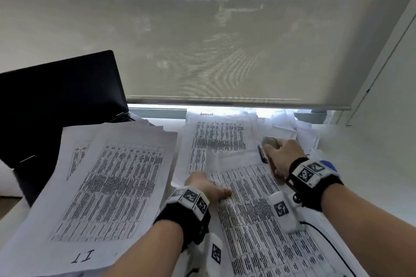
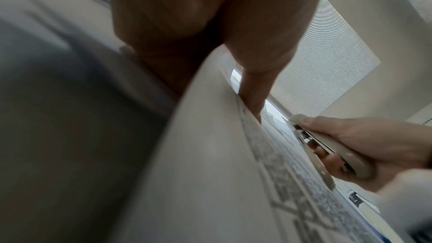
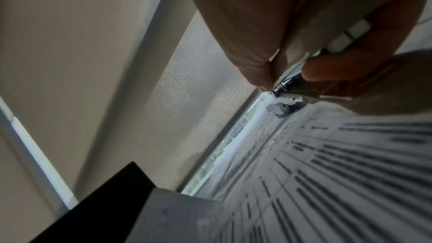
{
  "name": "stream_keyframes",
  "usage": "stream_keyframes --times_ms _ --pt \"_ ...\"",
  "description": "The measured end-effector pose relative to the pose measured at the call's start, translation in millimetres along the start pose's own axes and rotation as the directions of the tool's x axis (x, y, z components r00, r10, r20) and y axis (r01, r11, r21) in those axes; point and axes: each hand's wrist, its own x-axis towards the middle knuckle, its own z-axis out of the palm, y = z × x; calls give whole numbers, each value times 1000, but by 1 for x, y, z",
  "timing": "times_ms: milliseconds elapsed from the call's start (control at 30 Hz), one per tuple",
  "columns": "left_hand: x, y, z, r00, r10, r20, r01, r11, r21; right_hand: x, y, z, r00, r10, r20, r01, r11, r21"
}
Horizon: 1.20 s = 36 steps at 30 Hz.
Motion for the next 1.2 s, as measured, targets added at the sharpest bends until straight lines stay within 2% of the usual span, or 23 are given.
stream_keyframes --times_ms 200,400,567,667,767,967,1033,1100,1200 --pt "-2 -1 2 1000 9 -9 -10 999 -43 -34 18 -21 997 -79 -24 77 994 -72" --pt "-17 2 3 998 39 -52 -42 998 -53 -78 30 -39 992 -126 -5 126 988 83" --pt "-48 -1 6 986 143 -86 -150 985 -84 -134 50 -69 989 -145 12 142 980 138" --pt "-77 -7 14 953 266 -144 -274 961 -42 -169 77 -90 997 -69 -19 72 979 189" --pt "-106 -11 25 926 316 -206 -351 922 -162 -208 105 -114 999 21 -33 -14 977 212" --pt "-152 6 40 878 418 -234 -464 863 -200 -292 184 -130 985 165 51 -170 975 141" --pt "-163 13 42 869 444 -219 -484 853 -194 -310 212 -126 970 237 55 -241 966 92" --pt "-170 18 45 860 462 -215 -502 843 -196 -319 241 -116 938 341 56 -339 940 -48" --pt "-185 28 48 825 506 -253 -553 816 -169 -334 271 -106 865 476 161 -424 863 -274"
